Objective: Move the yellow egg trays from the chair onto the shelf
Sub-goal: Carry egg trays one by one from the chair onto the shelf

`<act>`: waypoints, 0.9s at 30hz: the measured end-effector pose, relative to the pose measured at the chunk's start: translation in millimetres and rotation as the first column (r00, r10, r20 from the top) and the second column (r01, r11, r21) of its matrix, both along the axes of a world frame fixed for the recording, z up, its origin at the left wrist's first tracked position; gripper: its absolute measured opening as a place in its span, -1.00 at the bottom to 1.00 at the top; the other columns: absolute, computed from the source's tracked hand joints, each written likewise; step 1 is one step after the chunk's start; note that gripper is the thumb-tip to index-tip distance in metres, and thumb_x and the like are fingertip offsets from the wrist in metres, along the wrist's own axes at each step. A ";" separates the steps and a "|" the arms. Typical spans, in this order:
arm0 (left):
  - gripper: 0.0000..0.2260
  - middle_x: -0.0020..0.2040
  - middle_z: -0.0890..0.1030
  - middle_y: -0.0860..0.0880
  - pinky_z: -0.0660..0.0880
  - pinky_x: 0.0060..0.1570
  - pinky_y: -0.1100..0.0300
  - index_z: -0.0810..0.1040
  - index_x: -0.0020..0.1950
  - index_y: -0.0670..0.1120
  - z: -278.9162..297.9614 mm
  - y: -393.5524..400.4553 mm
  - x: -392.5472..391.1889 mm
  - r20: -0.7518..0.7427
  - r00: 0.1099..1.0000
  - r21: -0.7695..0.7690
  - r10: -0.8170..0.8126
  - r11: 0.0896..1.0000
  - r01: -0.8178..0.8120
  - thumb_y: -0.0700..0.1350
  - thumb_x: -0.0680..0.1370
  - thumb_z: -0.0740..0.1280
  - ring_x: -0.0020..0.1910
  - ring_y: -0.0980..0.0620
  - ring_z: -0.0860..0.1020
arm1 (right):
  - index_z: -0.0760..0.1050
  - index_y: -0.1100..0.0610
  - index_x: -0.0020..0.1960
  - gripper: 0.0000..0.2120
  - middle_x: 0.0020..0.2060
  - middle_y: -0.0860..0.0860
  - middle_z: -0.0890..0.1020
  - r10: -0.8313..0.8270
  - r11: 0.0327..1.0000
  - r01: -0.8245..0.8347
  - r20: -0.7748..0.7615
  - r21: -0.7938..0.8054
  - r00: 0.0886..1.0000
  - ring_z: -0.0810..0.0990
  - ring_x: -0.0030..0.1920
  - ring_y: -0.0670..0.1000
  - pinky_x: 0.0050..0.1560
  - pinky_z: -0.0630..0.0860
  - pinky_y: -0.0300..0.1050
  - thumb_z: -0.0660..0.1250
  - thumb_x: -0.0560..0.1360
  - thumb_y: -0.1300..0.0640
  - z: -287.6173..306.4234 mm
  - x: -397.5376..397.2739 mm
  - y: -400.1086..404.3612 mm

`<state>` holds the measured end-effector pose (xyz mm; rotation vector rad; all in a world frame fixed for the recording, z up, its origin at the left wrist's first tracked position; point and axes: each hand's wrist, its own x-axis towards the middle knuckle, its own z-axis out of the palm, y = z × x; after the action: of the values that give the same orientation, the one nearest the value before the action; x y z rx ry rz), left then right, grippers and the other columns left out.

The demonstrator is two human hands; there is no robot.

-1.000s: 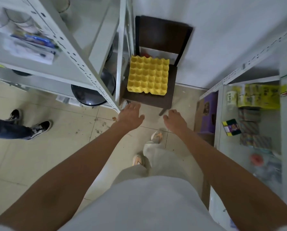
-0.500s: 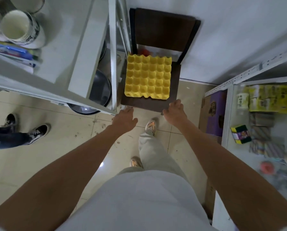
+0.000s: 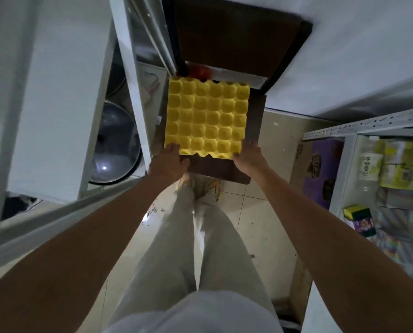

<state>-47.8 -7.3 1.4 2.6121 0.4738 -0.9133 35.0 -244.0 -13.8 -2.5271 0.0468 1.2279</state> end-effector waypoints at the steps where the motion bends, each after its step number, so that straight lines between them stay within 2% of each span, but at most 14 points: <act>1: -0.46 0.54 0.26 -0.19 0.39 0.29 -0.16 0.32 0.50 -0.16 -12.7 4.2 11.8 -0.001 1.000 0.014 0.018 1.000 -0.018 0.08 0.59 0.25 0.42 -0.28 0.36 | 0.20 0.15 0.56 -0.46 0.45 0.19 0.29 -0.053 0.999 0.053 0.004 0.004 0.999 0.31 0.46 0.24 0.37 0.38 0.18 0.18 0.62 0.03 -10.7 10.9 2.4; 3: -0.40 0.53 0.27 -0.23 0.40 0.28 -0.15 0.24 0.55 -0.16 -39.7 14.7 31.9 -0.027 0.998 0.065 0.063 0.996 -0.061 0.09 0.59 0.26 0.40 -0.31 0.36 | 0.20 0.18 0.56 -0.45 0.46 0.18 0.32 -0.198 0.980 0.197 0.024 0.022 0.980 0.38 0.44 0.24 0.34 0.44 0.17 0.19 0.62 0.05 -34.1 30.1 7.4; 6: -0.33 0.48 0.34 -0.27 0.41 0.29 -0.21 0.18 0.56 -0.18 -78.1 31.0 55.4 0.039 0.966 0.052 0.254 0.965 -0.256 0.04 0.54 0.33 0.40 -0.32 0.38 | 0.22 0.21 0.55 -0.46 0.46 0.17 0.37 -0.353 0.935 0.353 0.068 0.013 0.933 0.45 0.40 0.24 0.30 0.49 0.15 0.18 0.64 0.02 -73.9 49.9 9.7; 9: -0.43 0.41 0.42 -0.25 0.45 0.24 -0.25 0.28 0.49 -0.20 -107.2 48.1 65.0 0.039 0.944 0.082 0.326 0.941 -0.328 -0.02 0.53 0.29 0.34 -0.33 0.43 | 0.40 0.16 0.44 -0.57 0.35 0.14 0.50 -0.380 0.924 0.383 0.114 0.002 0.918 0.53 0.31 0.20 0.23 0.53 0.11 0.20 0.63 0.02 -107.6 52.4 11.6; 12: -0.61 0.30 0.54 -0.22 0.48 0.08 -0.08 0.41 0.36 -0.18 -127.3 51.6 76.6 0.141 0.891 0.103 0.431 0.889 -0.446 -0.10 0.54 0.23 0.24 -0.29 0.53 | 0.53 0.08 0.27 -0.71 0.21 0.09 0.61 -0.439 0.890 0.455 0.232 -0.018 0.868 0.59 0.21 0.16 0.06 0.53 0.01 0.22 0.59 0.07 -131.5 49.8 8.2; 14: -0.71 0.20 0.60 -0.19 0.40 -0.08 0.03 0.48 0.23 -0.15 -135.2 49.9 82.0 0.206 0.844 0.096 0.495 0.848 -0.521 -0.13 0.53 0.21 0.16 -0.25 0.58 | 0.59 0.06 0.14 -0.77 0.11 0.07 0.66 -0.442 0.882 0.471 0.304 -0.025 0.844 0.63 0.13 0.16 -0.03 0.52 -0.02 0.22 0.57 0.10 -141.8 46.6 7.1; 17: -0.78 0.14 0.63 -0.10 0.36 -0.13 0.11 0.54 0.11 -0.07 -138.1 49.1 86.5 0.233 0.812 0.084 0.535 0.821 -0.565 -0.11 0.53 0.19 0.10 -0.17 0.60 | 0.58 0.05 0.03 -0.84 0.01 0.05 0.67 -0.391 0.899 0.436 0.381 -0.036 0.838 0.65 0.05 0.13 -0.05 0.57 0.02 0.23 0.58 0.07 -143.2 46.7 7.4; 20: -0.81 0.08 0.65 -0.05 0.37 -0.16 0.12 0.58 0.04 -0.01 -140.9 48.3 88.0 0.259 0.778 0.107 0.572 0.784 -0.612 -0.13 0.56 0.18 0.05 -0.15 0.62 | 0.51 0.03 0.02 -0.89 -0.03 0.01 0.65 -0.369 0.903 0.427 0.424 -0.049 0.827 0.63 0.00 0.11 -0.10 0.52 0.00 0.26 0.57 0.03 -140.9 48.5 6.1; 24: -0.85 -0.01 0.66 -0.08 0.40 -0.20 0.10 0.56 -0.04 -0.04 -140.9 46.6 84.8 0.265 0.806 0.151 0.529 0.803 -0.577 -0.17 0.55 0.20 -0.03 -0.17 0.62 | 0.58 0.02 0.04 -0.85 -0.02 0.02 0.67 -0.407 0.872 0.483 0.430 -0.080 0.806 0.65 0.02 0.14 -0.12 0.44 -0.08 0.29 0.56 0.00 -138.3 54.3 8.3; 27: -0.83 -0.06 0.66 -0.11 0.40 -0.22 0.10 0.57 -0.07 -0.07 -140.7 46.8 82.1 0.299 0.811 0.159 0.503 0.812 -0.562 -0.22 0.55 0.19 -0.06 -0.19 0.62 | 0.61 0.03 0.04 -0.82 -0.02 0.06 0.68 -0.356 0.880 0.453 0.436 -0.142 0.827 0.66 0.03 0.19 -0.07 0.53 -0.03 0.30 0.55 -0.02 -136.3 59.2 6.1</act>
<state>34.4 39.5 -139.3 2.5136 1.2421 -0.3532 94.2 -237.9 -150.1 -2.7221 0.6432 0.5515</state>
